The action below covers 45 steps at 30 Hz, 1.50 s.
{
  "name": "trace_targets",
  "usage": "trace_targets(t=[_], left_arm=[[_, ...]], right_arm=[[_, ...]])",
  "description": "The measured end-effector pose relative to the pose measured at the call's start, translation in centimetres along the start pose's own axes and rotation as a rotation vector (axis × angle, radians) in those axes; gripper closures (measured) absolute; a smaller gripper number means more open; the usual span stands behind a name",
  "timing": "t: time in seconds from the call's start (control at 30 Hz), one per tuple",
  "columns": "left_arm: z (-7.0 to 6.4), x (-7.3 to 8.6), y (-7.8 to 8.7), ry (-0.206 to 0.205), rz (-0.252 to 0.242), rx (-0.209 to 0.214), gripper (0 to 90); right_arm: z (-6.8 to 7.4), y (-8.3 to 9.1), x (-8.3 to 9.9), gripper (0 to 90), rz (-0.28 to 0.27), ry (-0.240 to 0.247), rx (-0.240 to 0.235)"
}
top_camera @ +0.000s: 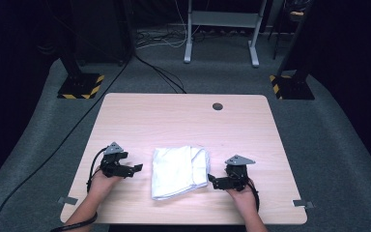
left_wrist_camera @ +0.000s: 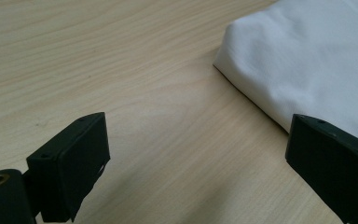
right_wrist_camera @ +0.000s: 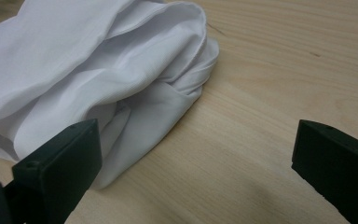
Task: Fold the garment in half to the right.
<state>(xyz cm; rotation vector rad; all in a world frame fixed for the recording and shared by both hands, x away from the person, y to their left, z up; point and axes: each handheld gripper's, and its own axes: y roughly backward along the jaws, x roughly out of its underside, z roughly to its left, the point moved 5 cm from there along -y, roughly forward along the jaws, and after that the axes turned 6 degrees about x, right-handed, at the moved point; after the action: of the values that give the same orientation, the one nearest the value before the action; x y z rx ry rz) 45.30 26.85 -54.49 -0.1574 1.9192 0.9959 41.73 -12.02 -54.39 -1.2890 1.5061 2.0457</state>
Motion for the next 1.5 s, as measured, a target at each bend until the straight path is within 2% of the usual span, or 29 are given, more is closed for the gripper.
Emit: trace_targets(t=[0.2,0.47,0.63,1.0,1.37,1.5], left_arm=[[0.9,0.1,0.5,0.03,-0.012,-0.018,6.1],[1.8,0.3,0.8,0.063,-0.019,-0.035,6.1],[2.2,0.4,1.0,0.08,-0.026,-0.043,6.1],[3.1,0.6,1.6,0.104,-0.038,-0.06,6.1],[3.9,0.7,2.0,0.15,-0.058,-0.077,6.2],[4.2,0.8,2.0,0.161,-0.054,-0.102,6.2]], right_arm=[[-1.3,1.0,-0.3,0.6,-0.031,-0.026,0.024],[-3.5,1.7,0.2,1.1,-0.02,-0.065,0.084],[-4.4,1.7,0.5,1.2,-0.006,-0.087,0.102],[-5.7,1.8,1.1,1.6,0.015,-0.11,0.143],[-7.0,2.1,1.6,1.9,0.012,-0.148,0.175],[-7.5,2.4,1.7,2.0,0.007,-0.169,0.189]])
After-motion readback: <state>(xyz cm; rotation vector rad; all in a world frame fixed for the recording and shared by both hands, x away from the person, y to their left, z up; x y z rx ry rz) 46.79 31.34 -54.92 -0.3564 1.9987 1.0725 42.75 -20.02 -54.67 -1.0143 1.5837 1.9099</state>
